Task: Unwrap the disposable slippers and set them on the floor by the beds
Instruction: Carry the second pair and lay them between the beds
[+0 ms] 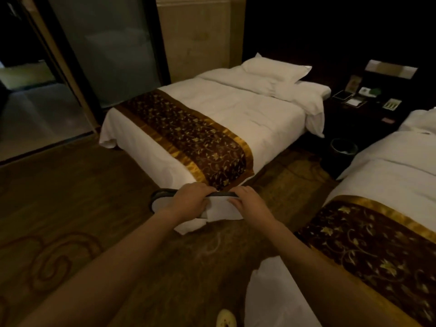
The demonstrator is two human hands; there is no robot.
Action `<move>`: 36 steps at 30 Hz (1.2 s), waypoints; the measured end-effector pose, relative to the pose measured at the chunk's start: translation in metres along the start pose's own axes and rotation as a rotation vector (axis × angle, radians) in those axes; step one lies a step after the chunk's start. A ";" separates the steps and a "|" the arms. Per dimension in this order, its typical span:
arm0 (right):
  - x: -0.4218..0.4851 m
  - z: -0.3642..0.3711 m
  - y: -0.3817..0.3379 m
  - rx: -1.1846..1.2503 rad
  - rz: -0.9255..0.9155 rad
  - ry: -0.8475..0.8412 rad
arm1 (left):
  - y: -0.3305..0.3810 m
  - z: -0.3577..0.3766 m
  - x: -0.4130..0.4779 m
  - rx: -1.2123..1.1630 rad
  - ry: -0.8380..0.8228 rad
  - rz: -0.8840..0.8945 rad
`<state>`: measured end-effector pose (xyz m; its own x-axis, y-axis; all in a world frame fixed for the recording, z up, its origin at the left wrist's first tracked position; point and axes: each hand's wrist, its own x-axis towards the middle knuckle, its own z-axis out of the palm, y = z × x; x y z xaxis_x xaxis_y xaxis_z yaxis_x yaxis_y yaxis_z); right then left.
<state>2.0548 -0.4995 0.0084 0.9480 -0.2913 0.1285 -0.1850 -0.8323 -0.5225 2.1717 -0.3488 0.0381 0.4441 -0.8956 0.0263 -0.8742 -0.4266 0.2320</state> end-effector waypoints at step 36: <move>0.379 -0.156 0.391 -0.205 0.687 0.343 | -0.027 0.068 0.677 -0.367 -0.268 0.477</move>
<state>2.3012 -1.0087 -0.0152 0.4779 -0.8723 0.1039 -0.7749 -0.4742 -0.4180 2.4828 -0.9517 -0.0163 -0.0814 -0.9964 -0.0239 -0.8180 0.0531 0.5728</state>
